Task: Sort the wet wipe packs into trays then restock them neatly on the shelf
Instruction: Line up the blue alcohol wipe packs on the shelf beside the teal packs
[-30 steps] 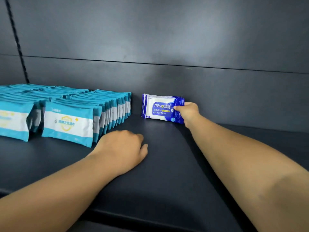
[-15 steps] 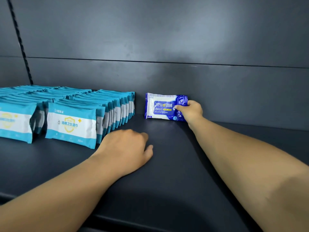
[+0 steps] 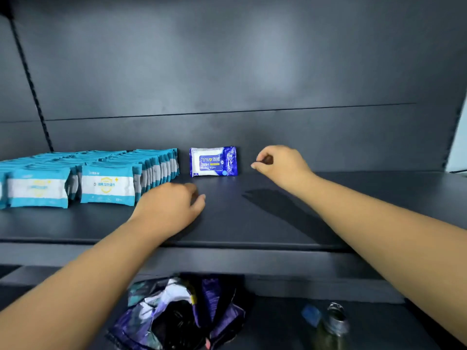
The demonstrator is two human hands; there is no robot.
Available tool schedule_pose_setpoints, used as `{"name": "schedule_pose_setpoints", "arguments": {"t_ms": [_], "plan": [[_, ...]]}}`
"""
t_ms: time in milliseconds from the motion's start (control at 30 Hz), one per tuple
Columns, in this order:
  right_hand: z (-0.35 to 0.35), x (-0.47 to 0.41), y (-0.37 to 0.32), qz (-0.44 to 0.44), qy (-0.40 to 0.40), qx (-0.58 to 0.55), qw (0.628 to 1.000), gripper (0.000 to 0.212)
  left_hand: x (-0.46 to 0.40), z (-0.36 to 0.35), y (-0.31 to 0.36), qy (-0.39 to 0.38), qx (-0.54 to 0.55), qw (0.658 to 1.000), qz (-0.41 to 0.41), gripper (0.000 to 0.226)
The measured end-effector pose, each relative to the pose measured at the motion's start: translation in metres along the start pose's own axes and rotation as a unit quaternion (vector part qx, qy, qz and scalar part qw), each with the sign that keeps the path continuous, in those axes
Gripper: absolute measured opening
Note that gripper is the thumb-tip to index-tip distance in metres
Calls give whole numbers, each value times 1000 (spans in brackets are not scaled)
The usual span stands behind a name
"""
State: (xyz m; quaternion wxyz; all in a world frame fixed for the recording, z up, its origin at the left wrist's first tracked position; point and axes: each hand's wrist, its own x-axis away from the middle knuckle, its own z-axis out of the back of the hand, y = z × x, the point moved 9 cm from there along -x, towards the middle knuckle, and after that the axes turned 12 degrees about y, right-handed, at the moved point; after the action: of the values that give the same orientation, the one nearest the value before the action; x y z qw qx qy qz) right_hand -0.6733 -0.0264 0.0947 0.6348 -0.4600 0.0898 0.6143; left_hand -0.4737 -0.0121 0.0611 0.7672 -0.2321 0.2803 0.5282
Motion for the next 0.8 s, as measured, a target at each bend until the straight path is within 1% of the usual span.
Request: {"name": "schedule_pose_setpoints", "arguments": {"t_ms": [100, 200, 233, 267, 333, 400, 467, 533, 600, 700, 767, 800], "plan": [[63, 51, -2, 21, 30, -55, 998, 16, 33, 46, 33, 55, 51, 997, 9, 39], [113, 113, 2, 52, 41, -97, 993, 17, 81, 88, 82, 114, 131, 985, -4, 53], [126, 140, 7, 62, 37, -107, 992, 16, 102, 96, 100, 115, 157, 981, 0, 52], [135, 161, 10, 74, 34, -116, 990, 15, 119, 100, 113, 104, 180, 978, 16, 47], [150, 213, 26, 83, 36, -143, 986, 11, 160, 97, 137, 58, 215, 973, 56, 29], [155, 260, 49, 64, 26, -165, 984, 11, 200, 86, 152, 30, 242, 966, 84, 21], [147, 303, 79, 31, -5, -158, 987, 10, 240, 69, 170, 0, 250, 965, 79, 28], [137, 341, 108, 17, -30, -123, 992, 12, 275, 42, 184, -41, 236, 968, 74, 36], [115, 387, 144, -14, -79, -77, 994, 14, 318, 4, 195, -97, 227, 966, 77, 37], [80, 459, 196, -56, -146, -27, 987, 23, 386, -61, 212, -228, 220, 946, 63, 30], [59, 509, 232, -96, -176, -10, 980, 31, 435, -107, 219, -319, 207, 923, 61, 27], [49, 536, 251, -126, -199, 2, 972, 31, 462, -129, 222, -359, 197, 910, 66, 26]]}}
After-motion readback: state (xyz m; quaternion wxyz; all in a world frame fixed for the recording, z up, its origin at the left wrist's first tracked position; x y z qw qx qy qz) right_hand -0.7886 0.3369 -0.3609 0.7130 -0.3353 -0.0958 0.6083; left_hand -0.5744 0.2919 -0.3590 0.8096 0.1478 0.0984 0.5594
